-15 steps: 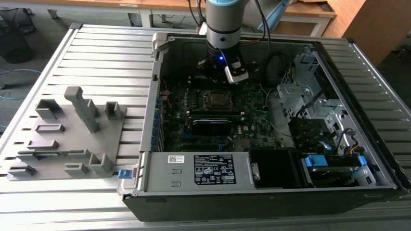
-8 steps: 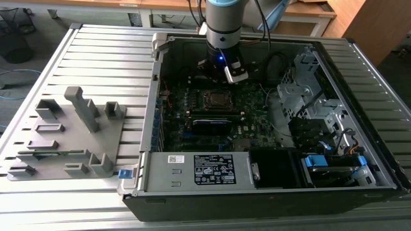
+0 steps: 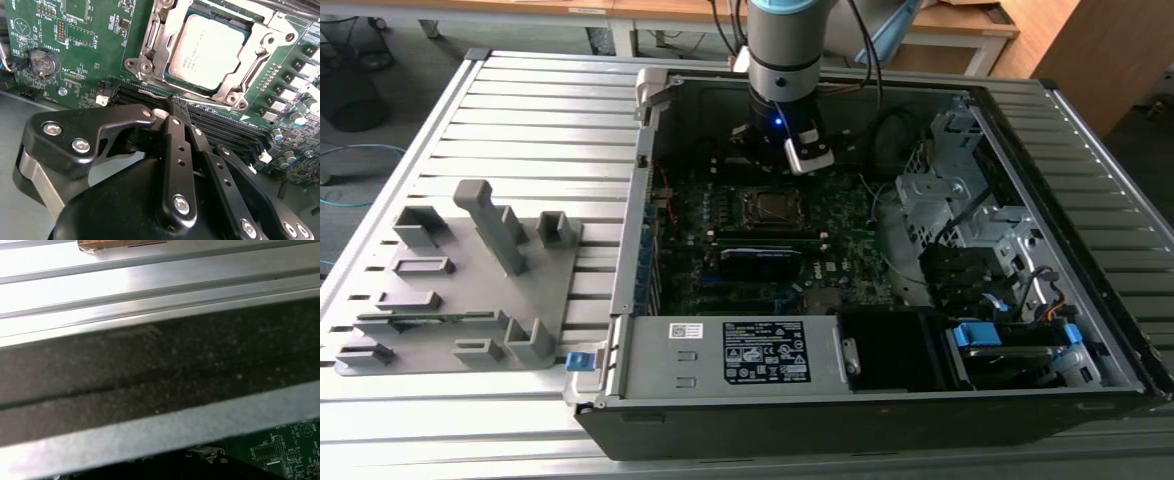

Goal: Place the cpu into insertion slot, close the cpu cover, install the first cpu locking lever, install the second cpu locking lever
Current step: 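Install the first cpu locking lever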

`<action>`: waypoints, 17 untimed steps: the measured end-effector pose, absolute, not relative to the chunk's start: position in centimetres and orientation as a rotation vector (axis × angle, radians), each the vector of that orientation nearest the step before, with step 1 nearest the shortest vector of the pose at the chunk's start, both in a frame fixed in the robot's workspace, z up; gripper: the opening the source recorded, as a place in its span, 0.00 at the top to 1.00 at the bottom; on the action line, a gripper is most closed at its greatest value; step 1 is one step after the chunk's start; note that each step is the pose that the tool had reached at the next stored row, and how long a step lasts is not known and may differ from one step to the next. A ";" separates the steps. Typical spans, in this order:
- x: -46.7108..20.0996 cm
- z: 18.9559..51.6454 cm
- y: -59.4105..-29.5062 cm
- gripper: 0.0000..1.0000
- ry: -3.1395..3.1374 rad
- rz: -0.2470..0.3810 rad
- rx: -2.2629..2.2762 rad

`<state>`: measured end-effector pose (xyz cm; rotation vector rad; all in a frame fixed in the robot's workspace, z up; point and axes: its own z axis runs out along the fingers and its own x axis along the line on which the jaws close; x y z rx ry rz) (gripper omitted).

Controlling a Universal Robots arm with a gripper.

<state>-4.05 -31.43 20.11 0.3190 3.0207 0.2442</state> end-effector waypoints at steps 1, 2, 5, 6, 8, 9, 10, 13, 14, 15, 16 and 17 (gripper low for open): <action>-4.0 20.1 -31.4 0.89 3.020 0.241 0.323; -4.0 20.1 -31.4 0.89 3.020 0.238 0.326; -4.1 20.1 -31.5 0.89 3.018 0.228 0.336; -4.1 20.0 -31.5 0.89 3.018 0.224 0.339; -4.1 20.0 -31.6 0.89 3.017 0.216 0.345; -4.1 20.0 -31.6 0.89 3.016 0.211 0.348; -4.1 20.0 -31.6 0.89 3.016 0.208 0.350; -4.1 20.0 -31.6 0.89 3.015 0.207 0.352; -4.1 20.0 -31.6 0.89 3.015 0.207 0.353; -4.1 20.0 -31.6 0.89 3.015 0.207 0.353; -4.1 20.0 -31.6 0.89 3.015 0.207 0.353; -4.1 20.0 -31.6 0.89 3.015 0.207 0.355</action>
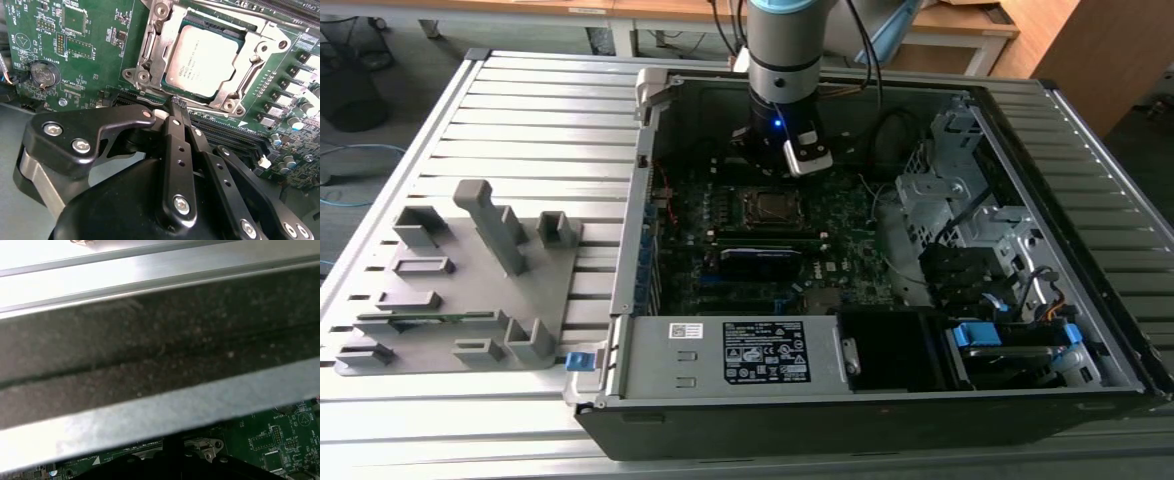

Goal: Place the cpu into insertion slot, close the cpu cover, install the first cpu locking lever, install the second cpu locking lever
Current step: 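Install the first cpu locking lever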

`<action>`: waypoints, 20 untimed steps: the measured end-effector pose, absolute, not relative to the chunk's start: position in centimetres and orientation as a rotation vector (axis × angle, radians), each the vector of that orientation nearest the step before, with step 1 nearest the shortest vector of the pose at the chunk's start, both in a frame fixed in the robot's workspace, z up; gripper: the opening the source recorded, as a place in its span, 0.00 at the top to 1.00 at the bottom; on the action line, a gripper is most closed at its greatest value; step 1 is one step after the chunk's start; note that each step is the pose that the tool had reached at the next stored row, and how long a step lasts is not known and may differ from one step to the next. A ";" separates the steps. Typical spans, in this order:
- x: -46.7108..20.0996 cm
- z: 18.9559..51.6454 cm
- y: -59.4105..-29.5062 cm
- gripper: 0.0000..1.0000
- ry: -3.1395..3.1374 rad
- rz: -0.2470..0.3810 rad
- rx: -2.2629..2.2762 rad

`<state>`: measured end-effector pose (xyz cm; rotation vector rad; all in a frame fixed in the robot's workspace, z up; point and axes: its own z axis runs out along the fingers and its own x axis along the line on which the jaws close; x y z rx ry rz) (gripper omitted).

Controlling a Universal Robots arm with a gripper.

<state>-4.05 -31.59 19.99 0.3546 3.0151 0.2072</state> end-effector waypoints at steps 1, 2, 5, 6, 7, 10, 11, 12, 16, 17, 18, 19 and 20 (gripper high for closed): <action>-4.1 20.0 -31.6 0.89 3.015 0.207 0.358; -4.1 20.0 -31.6 0.89 3.014 0.207 0.361; -4.0 20.1 -31.6 0.89 3.013 0.207 0.370; -4.0 20.2 -31.5 0.89 3.012 0.207 0.372; -4.1 20.2 -31.5 0.89 3.012 0.207 0.374; -4.0 20.3 -31.5 0.89 3.011 0.207 0.379; -4.0 20.4 -31.5 0.89 3.011 0.207 0.380; -4.1 20.4 -31.5 0.89 3.011 0.207 0.381; -4.1 20.4 -31.5 0.89 3.010 0.206 0.387; -4.1 20.4 -31.5 0.89 3.009 0.206 0.389; -4.1 20.4 -31.5 0.89 3.009 0.206 0.390; -4.1 20.4 -31.5 0.89 3.009 0.206 0.391; -4.1 20.4 -31.5 0.89 3.009 0.206 0.393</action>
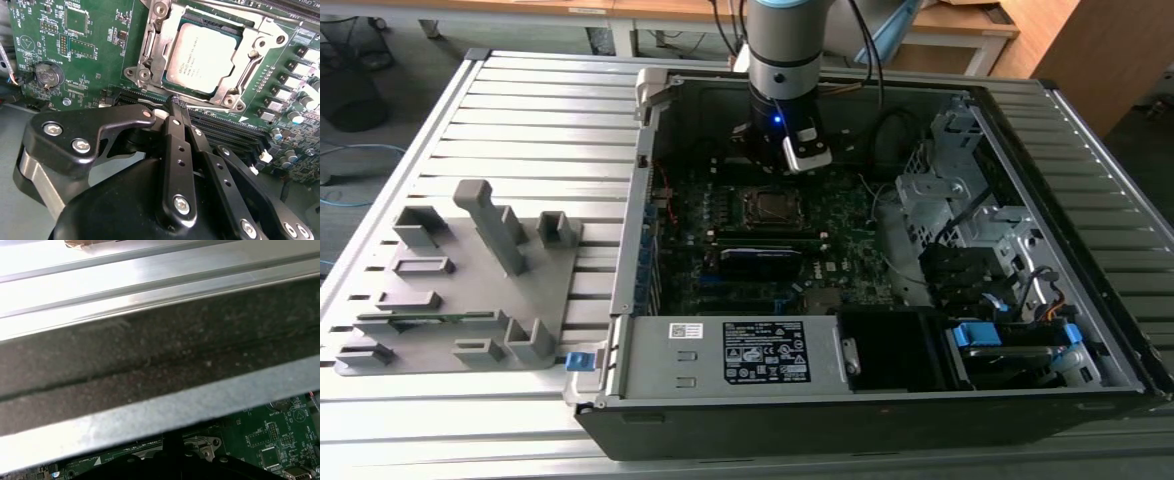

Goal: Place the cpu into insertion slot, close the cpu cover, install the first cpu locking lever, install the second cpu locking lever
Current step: 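Install the first cpu locking lever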

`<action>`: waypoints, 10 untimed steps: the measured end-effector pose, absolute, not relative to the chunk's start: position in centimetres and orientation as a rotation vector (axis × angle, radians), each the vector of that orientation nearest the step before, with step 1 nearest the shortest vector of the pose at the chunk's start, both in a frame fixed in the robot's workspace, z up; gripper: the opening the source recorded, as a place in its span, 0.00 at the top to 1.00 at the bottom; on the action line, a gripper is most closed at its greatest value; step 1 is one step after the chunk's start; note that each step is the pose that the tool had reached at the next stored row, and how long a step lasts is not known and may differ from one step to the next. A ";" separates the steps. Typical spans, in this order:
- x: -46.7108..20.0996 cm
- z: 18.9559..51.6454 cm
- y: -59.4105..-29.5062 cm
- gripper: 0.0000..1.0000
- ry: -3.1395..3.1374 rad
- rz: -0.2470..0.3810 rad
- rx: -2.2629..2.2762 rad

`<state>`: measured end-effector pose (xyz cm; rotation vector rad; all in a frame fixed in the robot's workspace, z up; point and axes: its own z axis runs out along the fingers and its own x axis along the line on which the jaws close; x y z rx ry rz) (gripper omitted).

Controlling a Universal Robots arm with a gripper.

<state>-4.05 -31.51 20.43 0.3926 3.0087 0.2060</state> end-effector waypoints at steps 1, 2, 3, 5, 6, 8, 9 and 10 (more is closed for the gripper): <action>-4.1 20.4 -31.5 0.89 3.009 0.206 0.393; -4.1 20.4 -31.5 0.89 3.009 0.206 0.394; -4.1 20.4 -31.5 0.89 3.009 0.206 0.394; -4.1 20.4 -31.5 0.89 3.009 0.206 0.394; -4.1 20.4 -31.5 0.89 3.009 0.206 0.394; -4.1 20.4 -31.5 0.89 3.009 0.206 0.394; -4.0 20.4 -31.5 0.89 3.009 0.206 0.394; -4.0 20.4 -31.5 0.89 3.009 0.206 0.394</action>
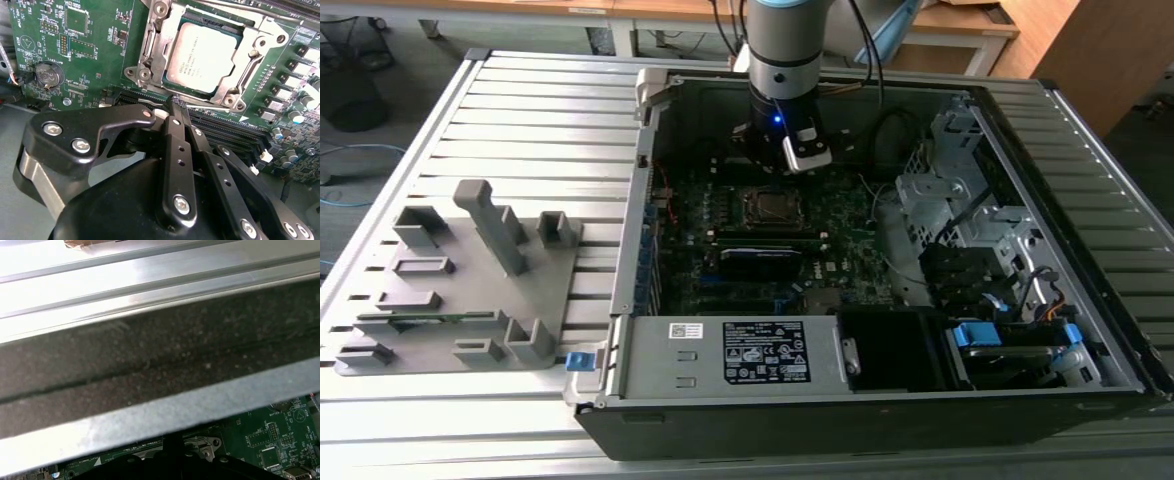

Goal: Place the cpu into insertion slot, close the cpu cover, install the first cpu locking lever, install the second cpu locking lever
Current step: 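Install the first cpu locking lever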

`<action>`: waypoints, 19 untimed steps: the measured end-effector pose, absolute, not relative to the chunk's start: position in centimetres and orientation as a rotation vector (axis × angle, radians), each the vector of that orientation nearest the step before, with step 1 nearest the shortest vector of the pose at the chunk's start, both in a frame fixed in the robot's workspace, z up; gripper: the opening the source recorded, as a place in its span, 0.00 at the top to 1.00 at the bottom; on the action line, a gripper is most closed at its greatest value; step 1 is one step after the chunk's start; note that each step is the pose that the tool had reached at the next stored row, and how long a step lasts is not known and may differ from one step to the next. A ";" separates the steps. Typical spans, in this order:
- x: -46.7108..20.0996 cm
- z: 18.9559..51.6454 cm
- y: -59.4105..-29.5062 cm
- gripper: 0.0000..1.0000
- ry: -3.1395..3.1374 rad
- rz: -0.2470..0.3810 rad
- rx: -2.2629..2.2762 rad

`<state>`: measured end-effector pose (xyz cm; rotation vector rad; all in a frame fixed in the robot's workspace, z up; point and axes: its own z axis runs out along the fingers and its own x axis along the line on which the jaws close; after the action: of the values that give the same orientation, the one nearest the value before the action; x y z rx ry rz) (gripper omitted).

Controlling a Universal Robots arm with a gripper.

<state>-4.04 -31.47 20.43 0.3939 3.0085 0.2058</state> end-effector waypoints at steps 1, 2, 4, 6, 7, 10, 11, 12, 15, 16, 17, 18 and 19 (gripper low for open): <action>-4.0 20.4 -31.5 0.89 3.008 0.206 0.394; -4.0 20.4 -31.5 0.89 3.009 0.206 0.394; -4.0 20.4 -31.5 0.89 3.009 0.206 0.394; -4.0 20.4 -31.5 0.89 3.008 0.206 0.395; -4.0 20.4 -31.5 0.89 3.008 0.206 0.397; -4.0 20.4 -31.4 0.89 3.007 0.205 0.406; -3.9 20.4 -31.4 0.89 3.006 0.205 0.409; -3.9 20.4 -31.4 0.89 3.005 0.205 0.413; -3.9 20.4 -31.3 0.89 3.003 0.204 0.423; -3.9 20.4 -31.3 0.89 3.003 0.204 0.427; -3.9 20.4 -31.2 0.89 3.002 0.204 0.430; -3.9 20.4 -31.2 0.89 3.002 0.204 0.433; -3.9 20.4 -31.1 0.89 3.001 0.203 0.436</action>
<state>-3.86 -31.13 20.44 0.4356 3.0010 0.2034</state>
